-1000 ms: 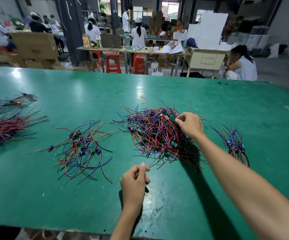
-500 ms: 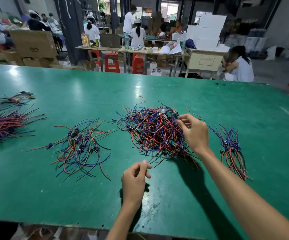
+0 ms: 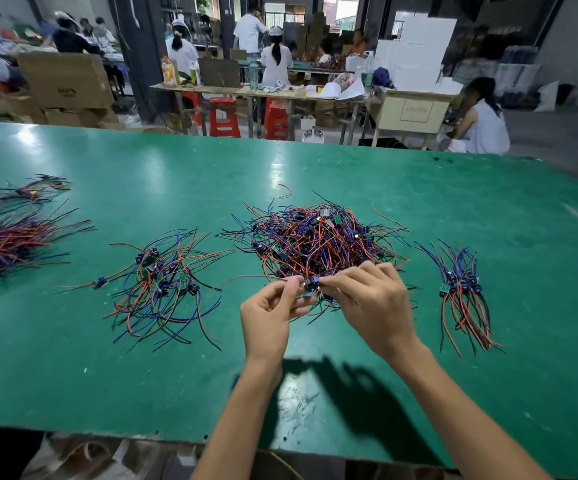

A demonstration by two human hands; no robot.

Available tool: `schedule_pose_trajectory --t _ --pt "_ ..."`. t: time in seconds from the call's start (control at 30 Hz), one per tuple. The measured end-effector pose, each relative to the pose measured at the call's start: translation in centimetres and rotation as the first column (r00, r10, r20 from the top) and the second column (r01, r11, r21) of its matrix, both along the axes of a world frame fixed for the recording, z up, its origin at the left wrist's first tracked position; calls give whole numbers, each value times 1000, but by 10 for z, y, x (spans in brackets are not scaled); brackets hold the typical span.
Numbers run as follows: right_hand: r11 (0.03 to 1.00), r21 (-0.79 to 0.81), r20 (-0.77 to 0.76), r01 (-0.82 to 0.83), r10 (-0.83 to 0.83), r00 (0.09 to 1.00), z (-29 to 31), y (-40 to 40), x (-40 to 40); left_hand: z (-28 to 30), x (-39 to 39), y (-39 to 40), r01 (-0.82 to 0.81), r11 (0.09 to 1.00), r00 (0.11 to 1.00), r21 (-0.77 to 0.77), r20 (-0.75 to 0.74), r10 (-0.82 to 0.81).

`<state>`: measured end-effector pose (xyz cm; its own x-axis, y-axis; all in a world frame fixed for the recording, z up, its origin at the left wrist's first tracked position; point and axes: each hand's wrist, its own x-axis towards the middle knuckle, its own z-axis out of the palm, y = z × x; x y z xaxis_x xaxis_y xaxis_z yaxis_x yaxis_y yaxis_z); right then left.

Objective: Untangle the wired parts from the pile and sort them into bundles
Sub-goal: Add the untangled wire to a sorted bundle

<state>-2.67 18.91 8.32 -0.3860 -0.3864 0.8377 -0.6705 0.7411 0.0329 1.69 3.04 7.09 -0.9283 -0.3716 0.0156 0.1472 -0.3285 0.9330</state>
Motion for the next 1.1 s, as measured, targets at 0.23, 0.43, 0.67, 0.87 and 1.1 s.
schedule_pose_trajectory --t 0.23,0.43,0.67,0.87,1.1 --pt "992 -125 201 17 9 979 -42 -4 22 -11 -4 -18 -95 993 995 64 33 93" --pt "980 -196 402 -31 109 909 -48 -26 39 21 -38 -68 -154 987 987 -54 -57 150" --pt "958 -165 742 235 -37 669 -77 -26 38 15 -78 -181 -132 409 932 -903 27 361" --pt "808 -312 900 499 83 429 -72 -27 1 -33 -71 -191 80 105 853 -991 123 508" --pt "790 -84 913 607 -183 364 -67 -52 -24 -47 -51 -86 124 220 991 -967 110 -74"
